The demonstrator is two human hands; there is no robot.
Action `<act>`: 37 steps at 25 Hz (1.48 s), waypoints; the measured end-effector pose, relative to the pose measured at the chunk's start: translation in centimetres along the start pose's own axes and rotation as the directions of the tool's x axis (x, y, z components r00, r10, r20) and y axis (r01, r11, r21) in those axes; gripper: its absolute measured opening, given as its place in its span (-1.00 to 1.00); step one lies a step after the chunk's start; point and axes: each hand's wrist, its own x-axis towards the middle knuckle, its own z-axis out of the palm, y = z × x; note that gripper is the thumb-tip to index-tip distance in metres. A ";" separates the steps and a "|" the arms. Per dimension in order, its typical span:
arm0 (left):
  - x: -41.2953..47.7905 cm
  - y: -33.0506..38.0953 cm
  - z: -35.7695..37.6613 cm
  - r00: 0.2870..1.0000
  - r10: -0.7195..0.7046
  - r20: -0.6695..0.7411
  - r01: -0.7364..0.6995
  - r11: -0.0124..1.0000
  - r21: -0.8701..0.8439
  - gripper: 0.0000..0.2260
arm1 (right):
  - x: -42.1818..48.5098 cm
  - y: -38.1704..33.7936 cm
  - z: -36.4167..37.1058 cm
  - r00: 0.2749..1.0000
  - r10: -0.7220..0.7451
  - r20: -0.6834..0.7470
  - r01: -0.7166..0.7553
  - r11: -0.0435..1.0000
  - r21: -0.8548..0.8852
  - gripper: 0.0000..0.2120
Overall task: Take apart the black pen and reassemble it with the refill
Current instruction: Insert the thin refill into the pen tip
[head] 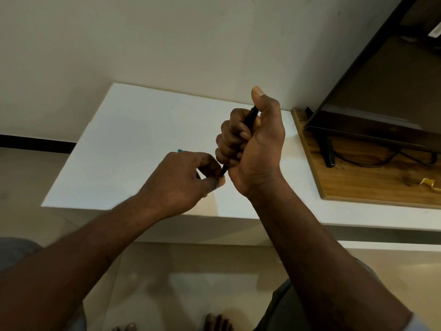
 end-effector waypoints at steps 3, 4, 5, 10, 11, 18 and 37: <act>0.0 -0.1 0.0 1.000 -0.003 0.007 0.003 1.000 -0.004 -0.97 | 0.0 0.0 -0.1 1.000 0.000 0.002 0.000 1.000 -0.002 -0.49; 0.0 -0.1 0.0 1.000 -0.001 0.006 0.001 1.000 -0.005 -0.97 | 0.0 0.0 -0.1 1.000 -0.003 0.002 0.003 1.000 -0.004 -0.49; 0.0 -0.1 0.0 1.000 0.003 0.005 -0.003 1.000 -0.008 -0.96 | 0.0 0.0 -0.1 1.000 -0.007 0.000 0.007 1.000 -0.006 -0.49; 0.0 -0.1 0.0 1.000 0.011 0.002 -0.011 1.000 -0.004 -0.98 | 0.0 0.1 -0.2 1.000 -0.006 -0.001 0.006 1.000 -0.005 -0.49; 0.0 -0.1 0.0 1.000 0.010 0.000 -0.010 1.000 -0.005 -0.98 | 0.0 0.1 -0.2 1.000 -0.006 -0.002 0.006 1.000 -0.004 -0.49; 0.0 -0.2 0.1 1.000 0.009 -0.006 -0.009 1.000 -0.019 -0.98 | 0.0 0.1 -0.2 1.000 -0.013 -0.005 0.013 1.000 0.001 -0.47; -0.1 0.0 0.0 1.000 0.003 -0.006 -0.003 1.000 0.000 -0.97 | 0.0 0.0 -0.2 1.000 -0.014 -0.015 0.015 1.000 0.012 -0.48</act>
